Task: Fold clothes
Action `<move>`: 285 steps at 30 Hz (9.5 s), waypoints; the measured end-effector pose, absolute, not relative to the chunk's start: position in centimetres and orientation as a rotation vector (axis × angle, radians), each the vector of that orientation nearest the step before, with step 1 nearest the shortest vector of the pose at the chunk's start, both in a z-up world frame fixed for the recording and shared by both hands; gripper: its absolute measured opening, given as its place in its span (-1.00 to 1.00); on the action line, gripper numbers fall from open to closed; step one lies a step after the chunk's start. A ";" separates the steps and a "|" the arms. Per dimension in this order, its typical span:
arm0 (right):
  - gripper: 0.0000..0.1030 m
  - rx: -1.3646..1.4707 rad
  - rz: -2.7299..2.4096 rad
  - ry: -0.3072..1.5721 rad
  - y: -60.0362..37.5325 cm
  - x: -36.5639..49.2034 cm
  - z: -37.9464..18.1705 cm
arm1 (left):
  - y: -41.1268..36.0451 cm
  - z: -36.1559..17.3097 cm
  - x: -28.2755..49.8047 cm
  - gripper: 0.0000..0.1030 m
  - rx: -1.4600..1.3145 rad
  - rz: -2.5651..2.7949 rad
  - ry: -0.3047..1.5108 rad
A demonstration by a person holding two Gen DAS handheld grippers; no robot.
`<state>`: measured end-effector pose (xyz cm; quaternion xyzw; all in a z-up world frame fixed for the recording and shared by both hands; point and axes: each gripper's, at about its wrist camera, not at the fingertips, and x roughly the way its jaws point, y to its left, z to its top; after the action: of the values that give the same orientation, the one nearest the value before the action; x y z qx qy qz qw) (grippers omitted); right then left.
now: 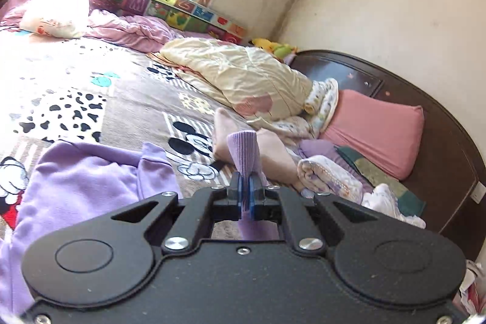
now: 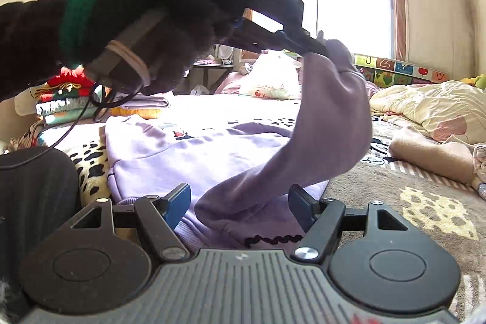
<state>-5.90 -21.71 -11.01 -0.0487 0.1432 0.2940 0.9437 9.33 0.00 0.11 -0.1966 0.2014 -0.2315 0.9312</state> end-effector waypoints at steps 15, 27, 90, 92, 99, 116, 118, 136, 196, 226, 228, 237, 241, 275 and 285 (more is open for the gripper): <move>0.51 -0.182 0.631 0.504 -18.0 -3.5 -14.9 | 13.7 -1.0 5.3 -0.93 -0.603 -0.009 0.314; 0.48 -0.173 0.612 0.461 -18.2 -3.7 -14.3 | 12.2 -1.5 5.3 -0.94 -0.621 -0.121 0.371; 0.56 -0.053 0.683 0.488 -19.6 -3.1 -14.5 | -8.6 -13.4 19.9 -0.55 0.111 -0.494 0.785; 0.57 -0.083 0.671 0.500 -19.1 -3.2 -14.8 | -8.6 -14.3 19.9 -0.54 0.119 -0.507 0.744; 0.55 -0.051 0.631 0.488 -20.1 -3.8 -14.1 | -5.7 -8.7 16.7 -0.55 -0.005 -0.501 0.660; 0.60 -0.157 0.639 0.526 -18.7 -4.7 -14.7 | -7.7 -11.5 8.9 -0.55 0.134 -0.581 0.759; 0.60 -0.160 0.637 0.521 -18.8 -4.9 -14.7 | -7.6 -10.7 8.9 -0.55 0.134 -0.544 0.732; 0.47 -0.415 0.645 0.302 -14.3 -5.9 -12.1 | -2.8 -12.9 14.1 -0.45 -0.164 -0.386 0.766; 0.51 -0.003 0.640 0.484 -17.6 -4.6 -13.1 | 9.2 -9.7 0.3 -0.73 -0.349 -0.112 0.522; 0.38 0.674 0.712 0.545 -25.8 -0.8 -15.1 | -6.0 -14.3 1.8 -0.74 0.434 -0.433 0.573; 0.39 0.667 0.708 0.545 -25.8 -1.0 -14.9 | -5.7 -14.8 2.0 -0.74 0.417 -0.436 0.595; 0.37 0.550 0.656 0.458 -25.7 -3.1 -12.5 | -3.0 -12.5 -1.9 -0.19 0.433 -0.499 0.632; 0.25 0.441 0.667 0.431 -24.3 -3.5 -11.7 | 0.2 -11.2 -3.5 -0.19 0.361 -0.469 0.653; -0.33 0.333 0.447 0.376 -28.0 -2.8 -8.0 | -0.3 -13.3 -4.9 -0.19 0.632 -0.290 0.604; -0.33 0.230 0.572 0.420 -22.8 -1.3 -9.0 | -2.8 -15.6 -3.4 -0.73 0.828 -0.336 0.542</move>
<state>-1.33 -22.75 -9.02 0.1123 0.2054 0.2792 0.9313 -3.38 -2.83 -15.61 0.3952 0.2591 -0.1607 0.8665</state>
